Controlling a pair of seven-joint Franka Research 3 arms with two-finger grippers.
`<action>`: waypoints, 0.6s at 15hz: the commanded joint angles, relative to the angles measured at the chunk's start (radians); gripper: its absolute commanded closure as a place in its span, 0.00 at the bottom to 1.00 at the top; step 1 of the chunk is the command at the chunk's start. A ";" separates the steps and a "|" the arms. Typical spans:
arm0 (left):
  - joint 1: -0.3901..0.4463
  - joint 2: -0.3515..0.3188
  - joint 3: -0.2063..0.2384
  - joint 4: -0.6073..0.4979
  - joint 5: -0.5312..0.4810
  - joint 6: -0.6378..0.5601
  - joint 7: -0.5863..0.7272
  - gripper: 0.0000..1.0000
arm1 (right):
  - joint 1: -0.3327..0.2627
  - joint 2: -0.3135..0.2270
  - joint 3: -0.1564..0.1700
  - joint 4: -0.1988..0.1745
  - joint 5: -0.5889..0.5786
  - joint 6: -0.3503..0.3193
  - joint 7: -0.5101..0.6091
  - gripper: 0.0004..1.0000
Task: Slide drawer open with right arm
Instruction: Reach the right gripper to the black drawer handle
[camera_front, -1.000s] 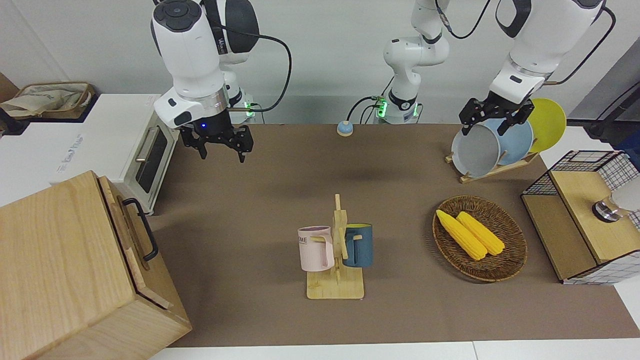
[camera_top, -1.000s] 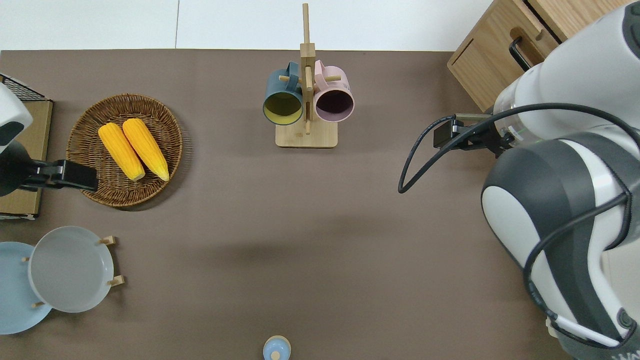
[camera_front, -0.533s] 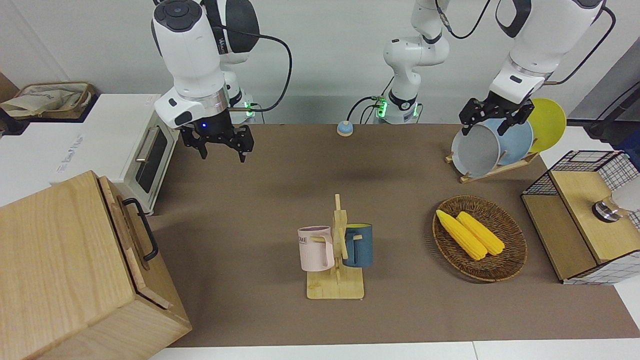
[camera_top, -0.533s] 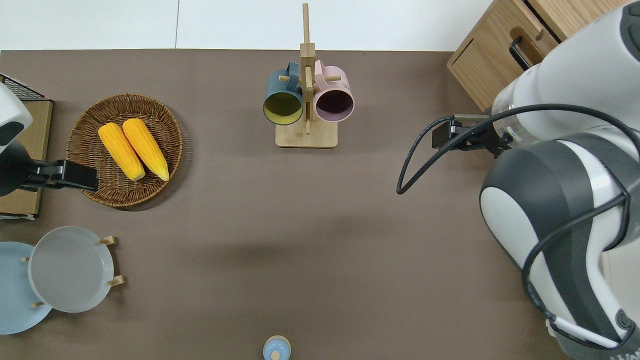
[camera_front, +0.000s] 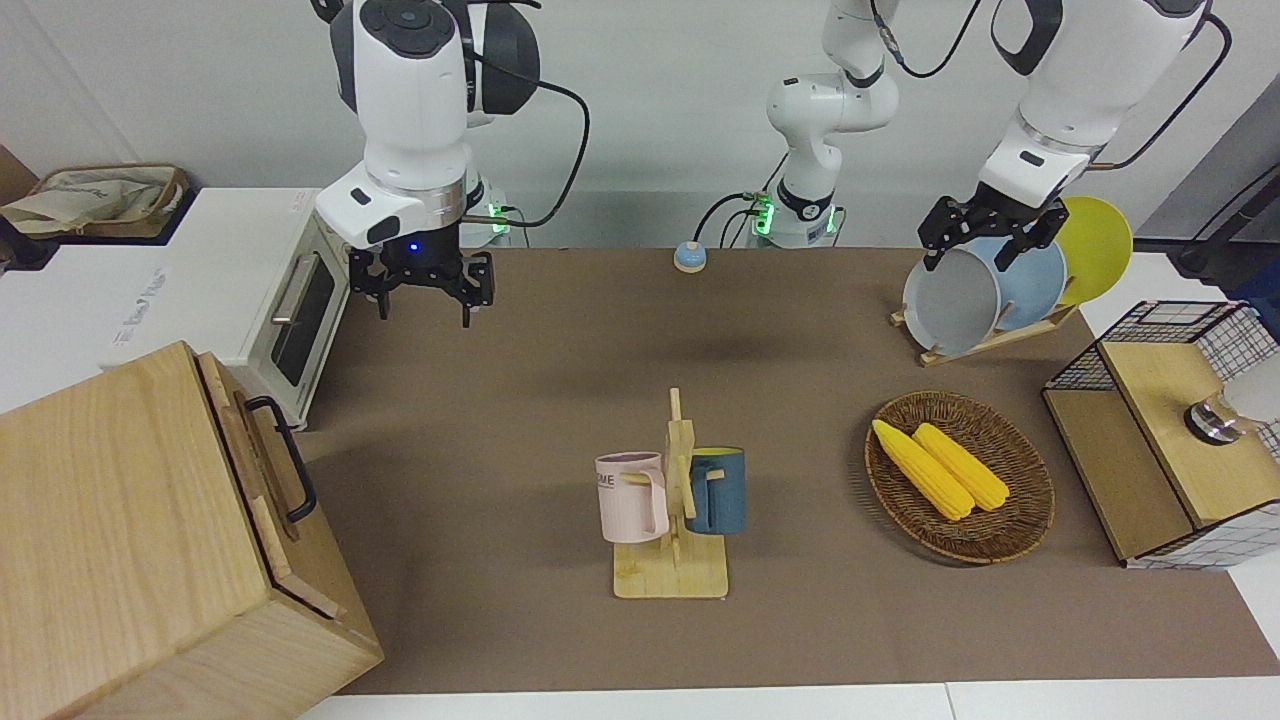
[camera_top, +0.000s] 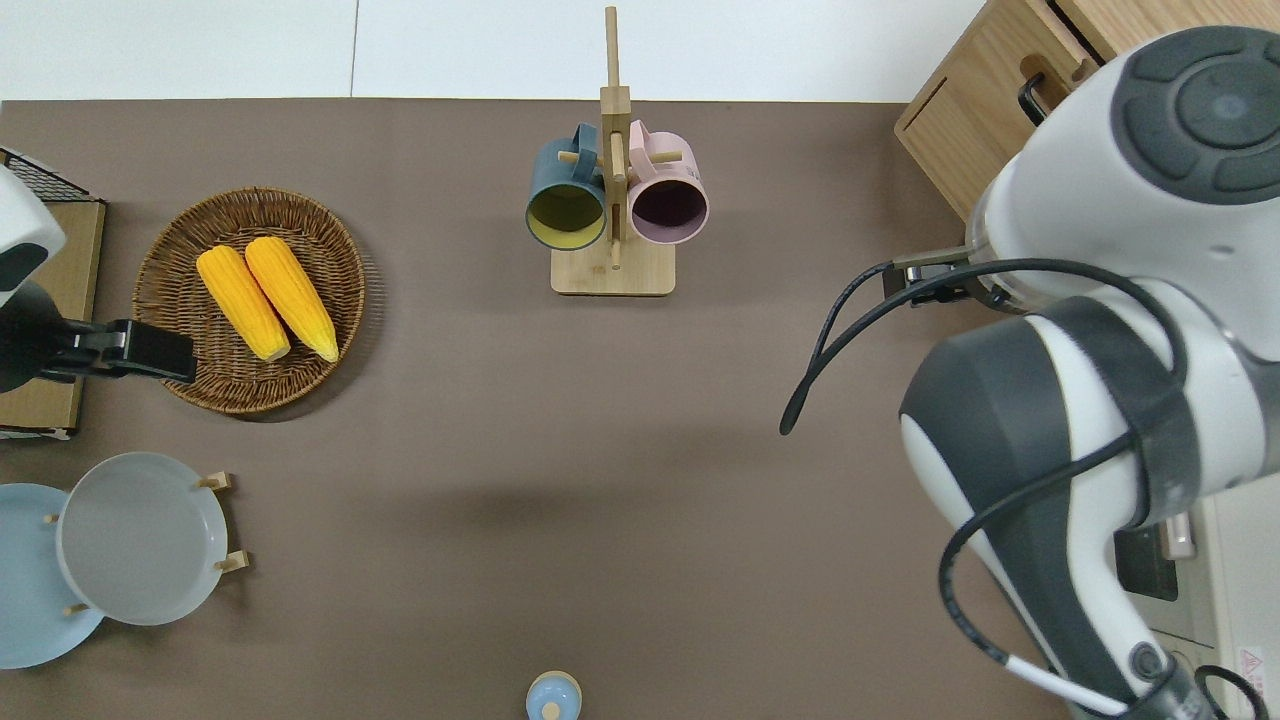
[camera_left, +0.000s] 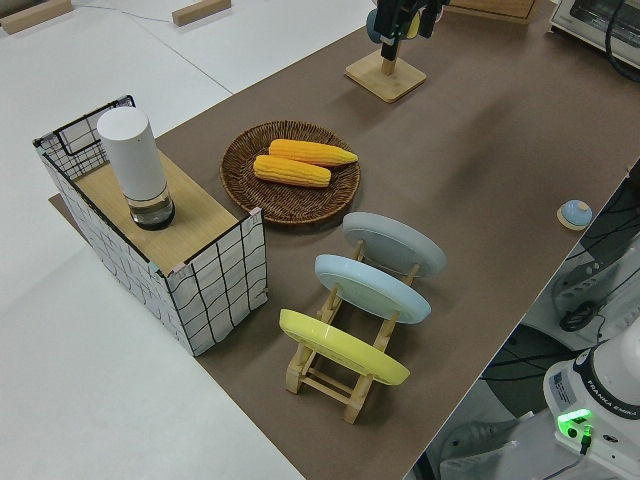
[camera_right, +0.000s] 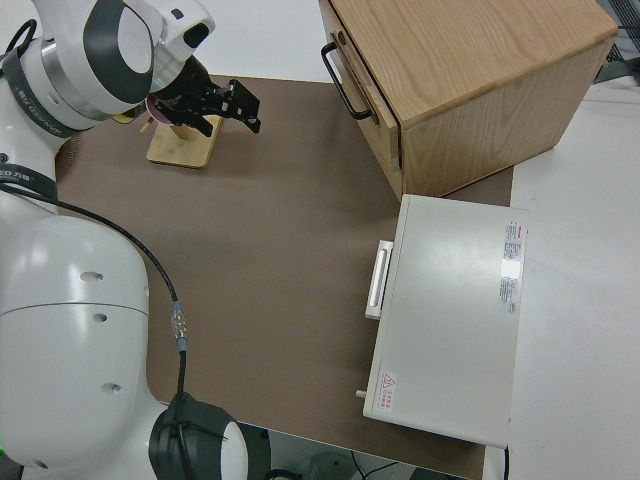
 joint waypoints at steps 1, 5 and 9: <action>0.004 0.011 -0.006 0.024 0.017 -0.020 0.010 0.01 | 0.053 -0.018 0.005 -0.053 -0.189 -0.016 -0.078 0.01; 0.004 0.011 -0.006 0.026 0.017 -0.020 0.010 0.01 | 0.141 -0.014 0.007 -0.154 -0.516 -0.015 -0.077 0.01; 0.004 0.011 -0.006 0.024 0.017 -0.020 0.010 0.01 | 0.161 -0.005 0.007 -0.269 -0.793 0.022 -0.053 0.01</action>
